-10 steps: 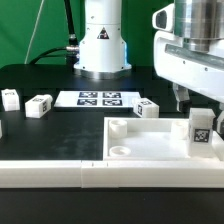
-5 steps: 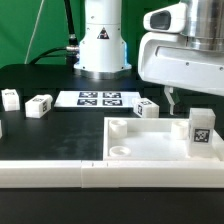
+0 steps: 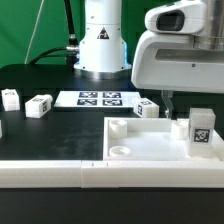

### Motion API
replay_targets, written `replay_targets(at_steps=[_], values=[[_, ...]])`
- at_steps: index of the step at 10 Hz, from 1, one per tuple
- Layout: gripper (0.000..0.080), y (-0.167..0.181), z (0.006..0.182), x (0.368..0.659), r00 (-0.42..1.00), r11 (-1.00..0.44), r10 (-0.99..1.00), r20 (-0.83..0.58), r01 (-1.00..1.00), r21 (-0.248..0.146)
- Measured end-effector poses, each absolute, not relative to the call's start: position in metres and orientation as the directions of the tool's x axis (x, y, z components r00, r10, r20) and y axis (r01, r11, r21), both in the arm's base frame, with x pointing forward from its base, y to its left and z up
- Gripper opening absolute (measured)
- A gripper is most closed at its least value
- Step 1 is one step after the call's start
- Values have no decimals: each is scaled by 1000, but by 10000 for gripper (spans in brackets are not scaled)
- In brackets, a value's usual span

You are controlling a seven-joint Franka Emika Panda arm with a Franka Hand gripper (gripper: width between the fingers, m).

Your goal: Assemble one leg

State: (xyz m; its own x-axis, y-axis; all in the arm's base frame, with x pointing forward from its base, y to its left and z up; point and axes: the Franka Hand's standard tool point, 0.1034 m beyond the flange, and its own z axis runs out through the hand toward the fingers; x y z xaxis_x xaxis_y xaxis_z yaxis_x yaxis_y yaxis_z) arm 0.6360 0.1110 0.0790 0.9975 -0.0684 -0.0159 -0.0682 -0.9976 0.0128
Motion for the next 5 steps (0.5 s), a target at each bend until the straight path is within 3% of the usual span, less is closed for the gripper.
replay_targets(at_steps=[1,3,4,5], values=[[649,111,79,636,999,-999,-45,-16,-45,13],[423,111,79,636,999,-999,-49,-16,-48,13],[423,111,79,636,999,-999,-49,-16,-49,13],[291,111,79,636,996,-996,-85,-16,-85,12]])
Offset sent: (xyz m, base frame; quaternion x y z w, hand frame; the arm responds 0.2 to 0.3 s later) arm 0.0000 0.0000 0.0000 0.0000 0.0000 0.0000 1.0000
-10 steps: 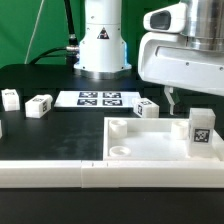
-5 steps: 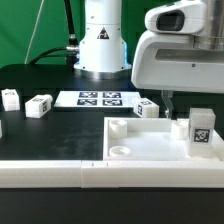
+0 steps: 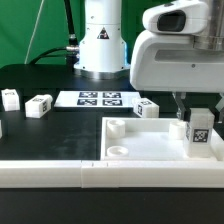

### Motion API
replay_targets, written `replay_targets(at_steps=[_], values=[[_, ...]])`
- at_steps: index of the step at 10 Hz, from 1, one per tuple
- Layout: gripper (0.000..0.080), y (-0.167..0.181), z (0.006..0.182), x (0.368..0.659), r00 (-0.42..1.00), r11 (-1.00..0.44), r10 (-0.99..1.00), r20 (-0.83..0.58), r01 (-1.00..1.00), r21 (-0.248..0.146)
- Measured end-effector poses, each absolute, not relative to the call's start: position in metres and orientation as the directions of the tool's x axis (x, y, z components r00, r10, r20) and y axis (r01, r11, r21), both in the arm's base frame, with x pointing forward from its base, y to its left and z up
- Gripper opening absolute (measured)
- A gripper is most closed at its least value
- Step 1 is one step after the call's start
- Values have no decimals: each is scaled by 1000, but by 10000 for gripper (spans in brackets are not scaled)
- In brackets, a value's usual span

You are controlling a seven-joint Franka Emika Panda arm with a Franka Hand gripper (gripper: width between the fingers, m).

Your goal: Assemble one leg

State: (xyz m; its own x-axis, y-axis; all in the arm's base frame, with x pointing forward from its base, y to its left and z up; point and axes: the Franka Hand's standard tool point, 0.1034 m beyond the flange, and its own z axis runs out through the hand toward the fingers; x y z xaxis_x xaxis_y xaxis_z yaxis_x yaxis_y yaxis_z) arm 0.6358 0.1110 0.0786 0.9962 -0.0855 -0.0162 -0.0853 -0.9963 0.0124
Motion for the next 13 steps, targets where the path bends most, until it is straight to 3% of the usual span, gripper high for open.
replay_targets(at_steps=[2,7,12,13], values=[[291,111,78,636,991,-991,-133,-17,-132,10],[291,102,80,632,786,-786,-618,4,-618,37],[304,82,80,629,632,-628,-773,46,-774,77],[374,83,80,629,632,-628,-774,46,-774,76]])
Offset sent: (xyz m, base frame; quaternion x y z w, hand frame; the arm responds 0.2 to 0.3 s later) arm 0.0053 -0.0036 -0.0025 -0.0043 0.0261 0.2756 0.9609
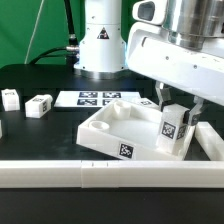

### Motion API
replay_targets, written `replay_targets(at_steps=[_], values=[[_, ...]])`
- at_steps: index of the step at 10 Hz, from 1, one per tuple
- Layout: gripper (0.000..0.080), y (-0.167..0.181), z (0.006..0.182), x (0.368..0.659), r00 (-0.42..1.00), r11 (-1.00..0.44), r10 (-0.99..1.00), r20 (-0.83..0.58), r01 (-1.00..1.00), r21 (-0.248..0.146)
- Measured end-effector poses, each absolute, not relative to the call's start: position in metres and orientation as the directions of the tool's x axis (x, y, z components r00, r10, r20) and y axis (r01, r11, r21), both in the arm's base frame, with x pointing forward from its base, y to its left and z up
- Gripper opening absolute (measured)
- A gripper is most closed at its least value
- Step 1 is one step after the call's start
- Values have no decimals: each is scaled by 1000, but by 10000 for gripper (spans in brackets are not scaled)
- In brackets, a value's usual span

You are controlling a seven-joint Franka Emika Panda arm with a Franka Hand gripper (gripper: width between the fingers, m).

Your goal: Assemble one leg

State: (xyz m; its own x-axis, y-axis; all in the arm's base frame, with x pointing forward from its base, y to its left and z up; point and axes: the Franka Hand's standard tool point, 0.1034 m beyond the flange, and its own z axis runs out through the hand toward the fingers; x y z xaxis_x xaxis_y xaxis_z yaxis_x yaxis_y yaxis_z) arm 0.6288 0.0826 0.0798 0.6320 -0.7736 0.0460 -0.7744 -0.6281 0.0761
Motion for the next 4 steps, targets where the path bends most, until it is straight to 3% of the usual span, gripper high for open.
replay_targets(at_steps=[1,2,3,4], values=[[374,83,80,629,632,-628,-774,46,-774,76],[565,83,80,629,632,-628,-774,46,-774,76],[625,83,80,629,632,-628,-774,46,-774,76],[625,83,79,629,632,-628,-774,46,-774,76]])
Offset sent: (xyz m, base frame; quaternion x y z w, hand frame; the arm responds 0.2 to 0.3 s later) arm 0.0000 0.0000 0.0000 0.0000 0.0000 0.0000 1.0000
